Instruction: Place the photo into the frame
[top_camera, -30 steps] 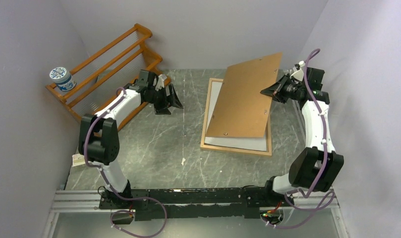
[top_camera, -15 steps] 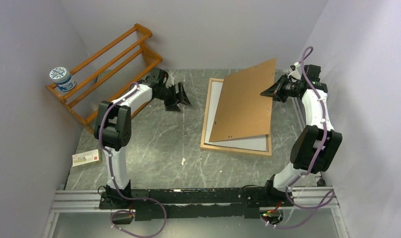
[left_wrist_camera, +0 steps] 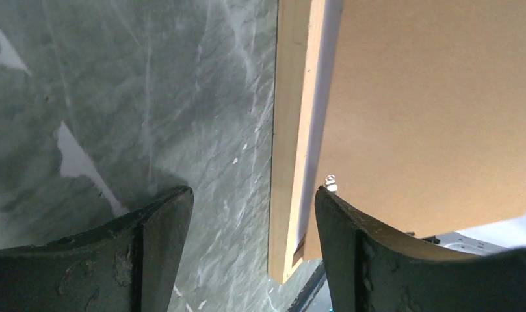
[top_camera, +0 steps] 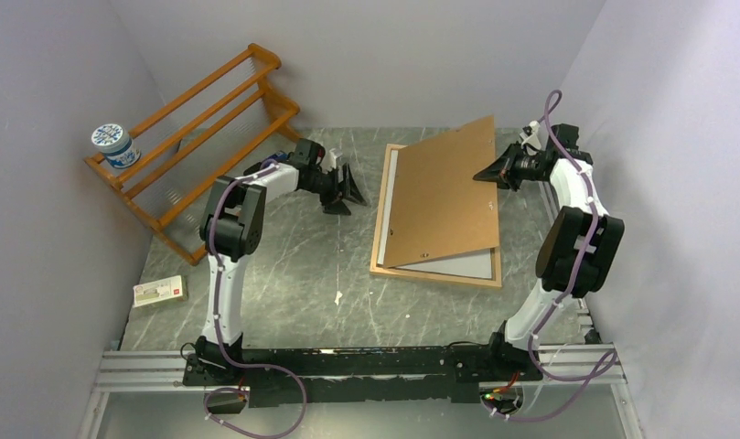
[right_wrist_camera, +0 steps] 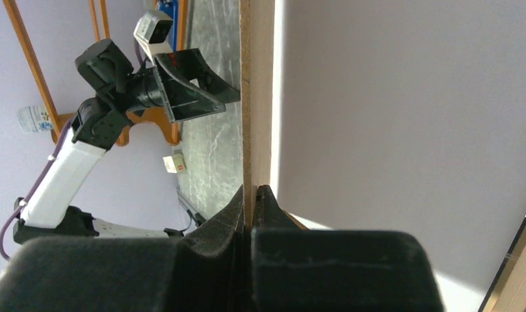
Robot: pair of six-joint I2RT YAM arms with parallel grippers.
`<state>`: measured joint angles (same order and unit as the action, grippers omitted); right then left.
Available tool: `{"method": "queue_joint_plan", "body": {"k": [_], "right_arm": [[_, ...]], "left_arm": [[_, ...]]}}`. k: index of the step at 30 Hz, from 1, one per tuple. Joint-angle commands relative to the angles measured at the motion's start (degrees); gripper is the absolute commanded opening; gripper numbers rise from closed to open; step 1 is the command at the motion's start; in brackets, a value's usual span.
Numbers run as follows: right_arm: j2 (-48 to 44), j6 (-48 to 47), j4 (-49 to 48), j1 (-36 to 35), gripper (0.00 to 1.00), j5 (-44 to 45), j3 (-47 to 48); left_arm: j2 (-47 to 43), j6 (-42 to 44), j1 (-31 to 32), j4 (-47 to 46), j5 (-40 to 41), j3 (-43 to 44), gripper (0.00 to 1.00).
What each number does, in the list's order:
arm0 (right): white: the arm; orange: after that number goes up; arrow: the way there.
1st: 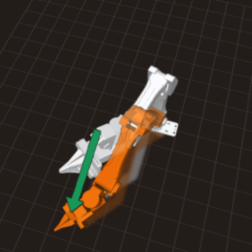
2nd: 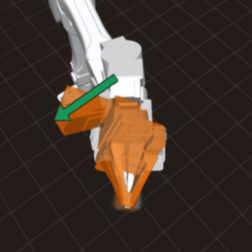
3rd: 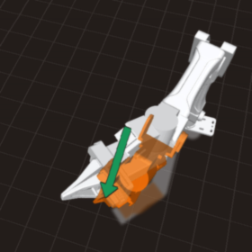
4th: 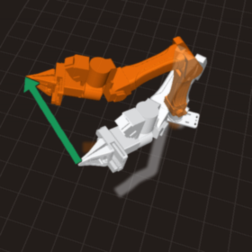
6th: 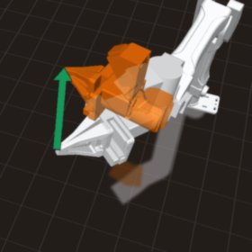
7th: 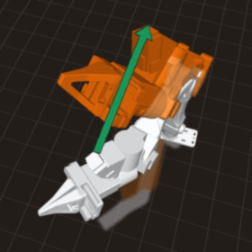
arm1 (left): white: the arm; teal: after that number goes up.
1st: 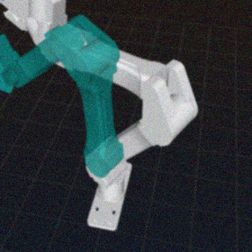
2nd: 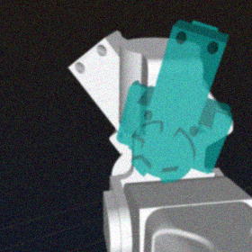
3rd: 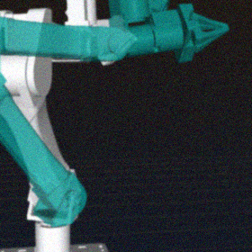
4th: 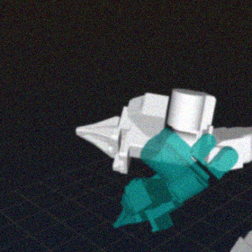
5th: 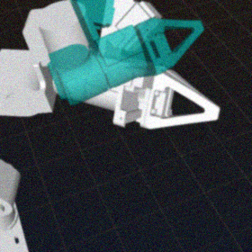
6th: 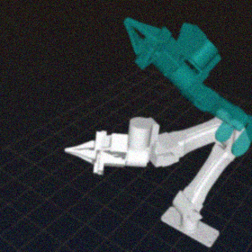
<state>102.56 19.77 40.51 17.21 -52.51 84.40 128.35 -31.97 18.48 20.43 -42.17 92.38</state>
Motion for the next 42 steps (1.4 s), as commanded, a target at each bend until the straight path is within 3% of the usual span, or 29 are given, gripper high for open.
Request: {"method": "queue_joint_plan", "body": {"k": [1, 10, 19, 28, 42], "right_arm": [[2.1, -3.3, -0.4, 0.1, 0.0, -5.9, 4.4], [8.0, -6.3, 2.1, -0.1, 0.0, -4.0, 8.6], [8.7, -3.6, -2.5, -0.2, 0.0, -5.2, 5.6], [4.1, 6.5, -16.3, -0.2, 0.0, -8.9, -3.6], [7.7, 3.1, -13.6, -5.6, 0.02, -7.1, -3.4]], "left_arm": [[2.6, -0.8, 0.3, -3.3, -2.5, 3.3, 0.75], [7.8, -2.4, 1.2, -4.8, -4.1, 6.7, 0.73], [11.1, -6.6, 1.7, -7.4, -5.4, 8.8, 0.72], [12.5, -9.2, 3.1, -8.7, -5.4, 8.6, 0.5], [10.1, -7.7, 3.5, -5.9, 0.0, 6.1, 0.36]]}}
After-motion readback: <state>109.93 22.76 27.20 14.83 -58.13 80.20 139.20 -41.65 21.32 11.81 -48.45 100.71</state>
